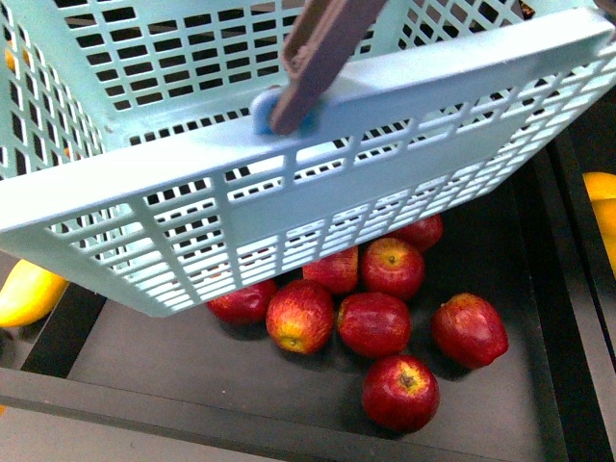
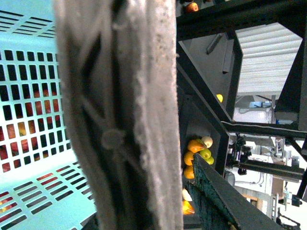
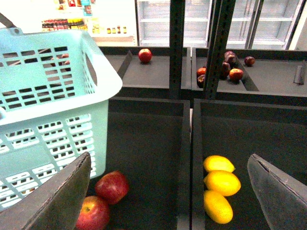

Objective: Pick lemon and mango into basket

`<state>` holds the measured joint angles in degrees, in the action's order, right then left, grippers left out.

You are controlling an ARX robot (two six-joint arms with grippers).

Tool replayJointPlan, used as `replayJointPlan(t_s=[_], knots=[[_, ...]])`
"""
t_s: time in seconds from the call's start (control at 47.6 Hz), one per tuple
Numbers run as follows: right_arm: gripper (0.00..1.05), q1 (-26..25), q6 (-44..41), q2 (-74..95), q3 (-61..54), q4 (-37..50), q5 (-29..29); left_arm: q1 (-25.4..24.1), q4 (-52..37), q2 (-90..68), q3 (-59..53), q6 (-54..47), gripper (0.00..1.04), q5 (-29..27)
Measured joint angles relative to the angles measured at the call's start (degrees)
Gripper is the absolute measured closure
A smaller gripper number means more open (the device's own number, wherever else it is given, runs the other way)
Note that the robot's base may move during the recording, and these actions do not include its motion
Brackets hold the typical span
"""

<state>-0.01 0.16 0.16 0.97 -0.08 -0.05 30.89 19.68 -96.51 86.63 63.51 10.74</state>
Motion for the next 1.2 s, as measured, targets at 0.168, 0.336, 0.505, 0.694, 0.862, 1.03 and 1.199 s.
replayJointPlan(t_s=[0.168, 0.336, 0.505, 0.694, 0.862, 1.03, 1.199], knots=[[0.09, 0.0, 0.0, 0.0, 0.0, 0.0, 0.0, 3.0, 0.0, -2.8, 2.4, -0.6, 0.78, 2.1], [0.09, 0.0, 0.0, 0.0, 0.0, 0.0, 0.0, 6.1, 0.1, -3.2, 3.0, -1.7, 0.78, 4.7], [0.09, 0.0, 0.0, 0.0, 0.0, 0.0, 0.0, 6.8, 0.1, -3.2, 3.1, -1.8, 0.78, 5.3], [0.09, 0.0, 0.0, 0.0, 0.0, 0.0, 0.0, 6.2, 0.1, -3.2, 3.1, -2.5, 0.78, 4.2], [0.09, 2.4, 19.1, 14.6, 9.1, -22.1, 15.9, 6.2, 0.2, -3.2, 3.2, -2.7, 0.78, 4.1], [0.09, -10.5, 31.1, 25.9, 10.9, -20.3, 8.9, 6.2, 0.2, -3.2, 3.3, -2.6, 0.78, 4.4], [0.09, -29.2, 29.5, 44.5, 16.1, -2.5, 4.3, 6.3, 0.2, -3.2, 3.5, -2.6, 0.78, 4.5]])
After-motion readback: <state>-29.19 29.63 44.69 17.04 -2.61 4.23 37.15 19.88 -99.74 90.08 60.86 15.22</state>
